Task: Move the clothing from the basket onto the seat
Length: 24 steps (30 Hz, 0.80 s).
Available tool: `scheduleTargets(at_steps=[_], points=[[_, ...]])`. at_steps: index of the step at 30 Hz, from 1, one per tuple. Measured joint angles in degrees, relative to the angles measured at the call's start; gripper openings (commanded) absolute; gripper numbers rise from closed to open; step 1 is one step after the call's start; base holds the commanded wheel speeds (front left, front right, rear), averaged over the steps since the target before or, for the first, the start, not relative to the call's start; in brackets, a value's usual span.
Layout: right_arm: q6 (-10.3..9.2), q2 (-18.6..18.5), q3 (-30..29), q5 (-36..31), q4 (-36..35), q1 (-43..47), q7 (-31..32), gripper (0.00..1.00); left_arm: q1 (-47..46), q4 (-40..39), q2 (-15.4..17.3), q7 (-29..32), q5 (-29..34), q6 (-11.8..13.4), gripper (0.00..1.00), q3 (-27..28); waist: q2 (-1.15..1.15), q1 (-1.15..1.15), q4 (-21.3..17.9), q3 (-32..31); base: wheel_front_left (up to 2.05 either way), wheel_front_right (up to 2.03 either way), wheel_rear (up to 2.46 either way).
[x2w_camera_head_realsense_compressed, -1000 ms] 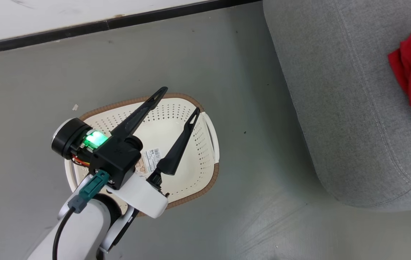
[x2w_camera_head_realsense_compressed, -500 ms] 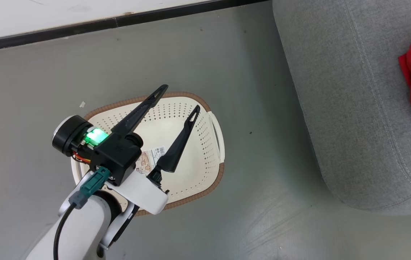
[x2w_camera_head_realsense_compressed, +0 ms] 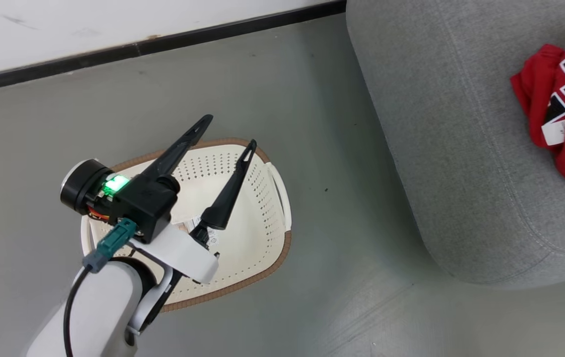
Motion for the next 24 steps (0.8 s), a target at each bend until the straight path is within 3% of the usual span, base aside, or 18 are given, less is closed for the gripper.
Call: scheduleTargets(at_steps=[24], points=[[0.0,0.41,4.72,4.59,-6.08,10.09,-4.65,1.0,5.67,5.67,0.86,-6.46,-2.35,6.23,1.0,10.35,0.0,0.0,-2.83,-6.68,0.0,0.0,0.0]])
